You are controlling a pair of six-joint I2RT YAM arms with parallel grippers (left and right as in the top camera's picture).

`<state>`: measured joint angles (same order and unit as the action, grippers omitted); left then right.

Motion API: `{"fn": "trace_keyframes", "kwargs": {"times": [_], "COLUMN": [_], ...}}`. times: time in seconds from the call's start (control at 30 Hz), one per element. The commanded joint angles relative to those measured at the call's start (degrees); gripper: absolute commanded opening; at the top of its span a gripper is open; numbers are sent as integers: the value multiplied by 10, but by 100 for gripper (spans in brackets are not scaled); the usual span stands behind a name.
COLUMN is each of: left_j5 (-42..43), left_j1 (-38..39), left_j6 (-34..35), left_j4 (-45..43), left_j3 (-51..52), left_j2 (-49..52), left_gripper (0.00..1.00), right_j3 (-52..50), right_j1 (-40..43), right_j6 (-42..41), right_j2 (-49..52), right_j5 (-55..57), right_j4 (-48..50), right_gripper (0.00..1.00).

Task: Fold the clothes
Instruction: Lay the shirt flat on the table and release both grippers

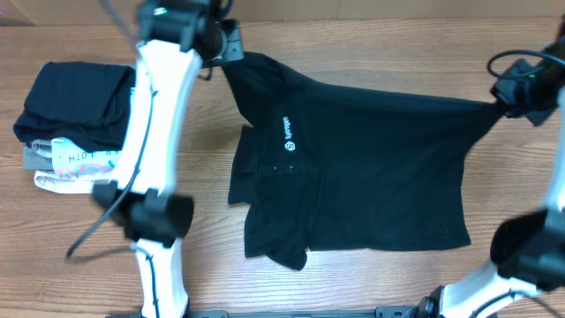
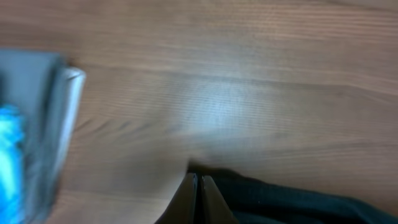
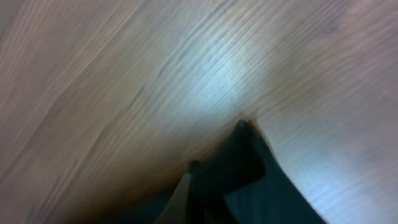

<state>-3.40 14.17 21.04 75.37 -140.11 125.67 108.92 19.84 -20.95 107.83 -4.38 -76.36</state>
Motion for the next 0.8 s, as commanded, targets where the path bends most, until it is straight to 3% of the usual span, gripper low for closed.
{"fn": "trace_keyframes", "kwargs": {"times": [0.0, 0.17, 0.37, 0.53, 0.77], "left_j5": [21, 45, 45, 45, 45], "left_j1": [2, 2, 3, 9, 20], "left_j6": [8, 8, 9, 8, 8], "left_j4": [-57, -208, -341, -425, -474], "left_j3": [-2, -2, -2, -2, 0], "left_j2": [87, 208, 263, 266, 269], "left_gripper": [4, 4, 4, 4, 4], "right_j3": [-52, -92, -93, -93, -94], "right_j1": [0, 0, 0, 0, 0], "right_j6": [0, 0, 35, 34, 34], "right_j2": [53, 149, 216, 238, 253], "right_j5": [14, 14, 14, 14, 14], "right_j4": [85, 267, 413, 511, 575], "right_gripper": [4, 4, 4, 4, 4]}}
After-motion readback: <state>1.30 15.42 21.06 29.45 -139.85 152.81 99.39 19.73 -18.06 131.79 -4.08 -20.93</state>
